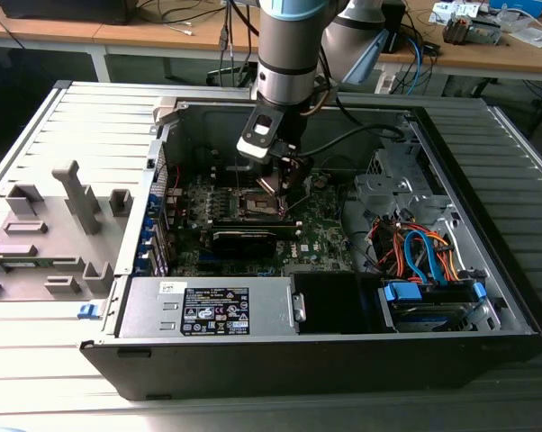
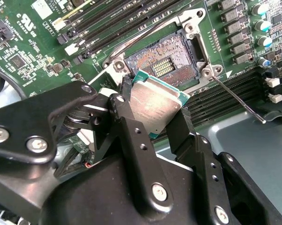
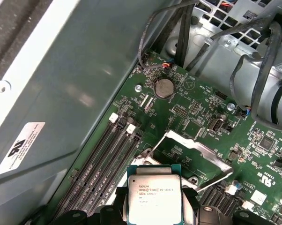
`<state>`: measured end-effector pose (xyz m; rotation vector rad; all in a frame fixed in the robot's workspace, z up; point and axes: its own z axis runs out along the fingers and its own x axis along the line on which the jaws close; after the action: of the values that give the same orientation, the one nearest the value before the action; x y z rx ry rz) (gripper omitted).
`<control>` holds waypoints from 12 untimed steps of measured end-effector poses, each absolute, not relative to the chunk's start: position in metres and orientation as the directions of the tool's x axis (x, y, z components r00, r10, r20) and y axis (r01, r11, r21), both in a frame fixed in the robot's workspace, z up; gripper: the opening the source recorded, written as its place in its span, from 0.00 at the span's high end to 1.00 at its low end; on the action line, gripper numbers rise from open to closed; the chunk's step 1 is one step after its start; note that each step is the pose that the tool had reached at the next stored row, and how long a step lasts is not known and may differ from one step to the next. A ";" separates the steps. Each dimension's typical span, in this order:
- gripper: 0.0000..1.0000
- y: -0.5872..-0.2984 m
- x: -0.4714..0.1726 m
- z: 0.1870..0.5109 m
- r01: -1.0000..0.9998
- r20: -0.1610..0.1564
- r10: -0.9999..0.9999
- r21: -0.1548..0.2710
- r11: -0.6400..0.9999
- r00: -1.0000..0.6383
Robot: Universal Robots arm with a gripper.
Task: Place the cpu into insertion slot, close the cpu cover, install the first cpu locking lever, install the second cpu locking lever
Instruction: 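Place the cpu into insertion slot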
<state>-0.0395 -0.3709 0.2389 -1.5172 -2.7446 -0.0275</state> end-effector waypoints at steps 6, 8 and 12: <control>0.45 -0.371 -0.039 0.239 0.854 0.013 0.854 0.013 0.519 -0.520; 0.45 -0.371 -0.039 0.239 0.857 0.013 0.857 0.013 0.515 -0.515; 0.45 -0.371 -0.039 0.239 0.861 0.013 0.861 0.013 0.508 -0.509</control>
<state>-0.0395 -0.3709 0.2389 -1.5547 -2.7239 -0.0276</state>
